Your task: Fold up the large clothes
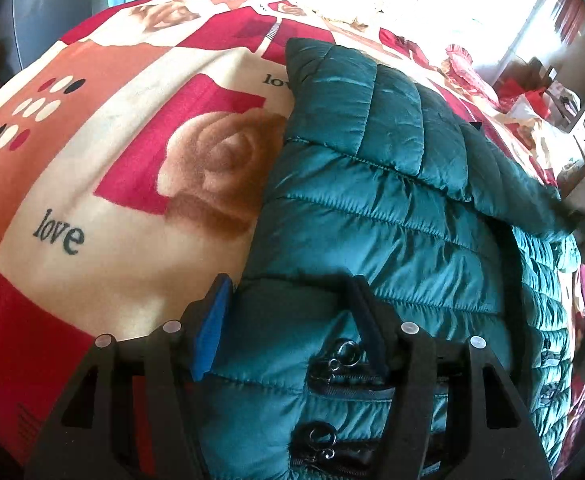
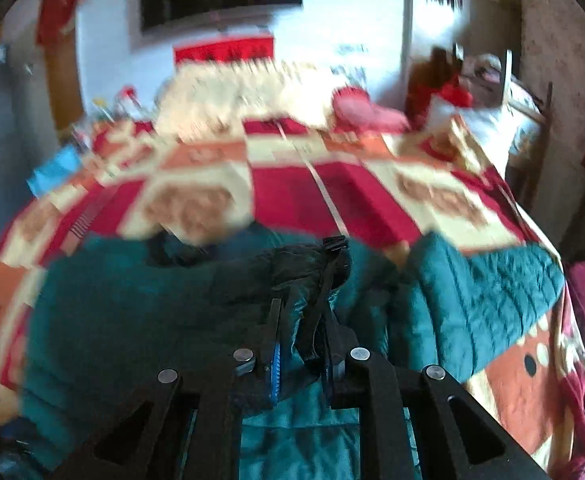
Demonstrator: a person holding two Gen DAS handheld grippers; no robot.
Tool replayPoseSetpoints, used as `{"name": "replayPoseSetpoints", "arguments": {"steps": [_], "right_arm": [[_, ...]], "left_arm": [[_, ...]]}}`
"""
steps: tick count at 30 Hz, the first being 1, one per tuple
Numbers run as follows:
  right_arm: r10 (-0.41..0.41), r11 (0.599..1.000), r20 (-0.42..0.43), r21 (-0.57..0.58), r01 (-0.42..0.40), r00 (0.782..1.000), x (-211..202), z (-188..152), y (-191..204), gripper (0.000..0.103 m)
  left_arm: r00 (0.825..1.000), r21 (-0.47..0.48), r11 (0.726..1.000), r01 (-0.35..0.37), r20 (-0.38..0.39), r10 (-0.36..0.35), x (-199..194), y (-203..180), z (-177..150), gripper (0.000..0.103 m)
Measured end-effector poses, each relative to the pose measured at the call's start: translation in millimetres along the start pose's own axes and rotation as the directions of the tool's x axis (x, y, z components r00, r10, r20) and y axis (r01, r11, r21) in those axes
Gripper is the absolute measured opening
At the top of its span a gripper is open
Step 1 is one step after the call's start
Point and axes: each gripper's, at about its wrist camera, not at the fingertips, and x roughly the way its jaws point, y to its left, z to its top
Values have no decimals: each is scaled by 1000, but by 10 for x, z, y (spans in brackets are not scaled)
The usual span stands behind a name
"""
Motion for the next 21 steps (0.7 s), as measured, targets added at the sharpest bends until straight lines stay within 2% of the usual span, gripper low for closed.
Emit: {"name": "replayPoseSetpoints", "arguments": {"steps": [2, 5, 6, 7, 9, 11, 13, 18, 21], "right_arm": [[3, 999, -87, 37, 0, 996, 302, -156, -99, 14], [106, 988, -143, 124, -89, 984, 474, -271, -238, 14], [127, 985, -144, 137, -108, 981, 464, -282, -272, 18], [130, 983, -146, 145, -109, 981, 419, -282, -315, 32], [134, 977, -127, 180, -110, 983, 281, -278, -407, 54], [142, 968, -105, 224, -116, 984, 138, -258, -473, 55], [197, 952, -69, 253, -173, 978, -32, -219, -459, 55], [324, 935, -58, 170, -310, 944, -124, -79, -15, 55], [350, 934, -57, 102, -344, 935, -32, -9, 292, 55]], "left_arm": [[1000, 4, 1000, -1, -8, 1, -24, -7, 33, 60], [1000, 16, 1000, -4, 31, 4, -129, -41, 115, 60], [999, 23, 1000, -9, 52, 8, -176, -66, 153, 60], [997, 30, 999, -13, 76, 10, -222, -99, 205, 60], [994, 38, 999, -10, 107, 6, -276, -171, 326, 60], [992, 45, 999, -5, 126, -1, -290, -262, 452, 60], [989, 58, 998, -9, 148, 0, -259, -357, 581, 60], [984, 80, 996, -42, 177, 27, -59, -595, 919, 60], [980, 83, 992, -93, 186, 76, 134, -684, 1077, 60]]}}
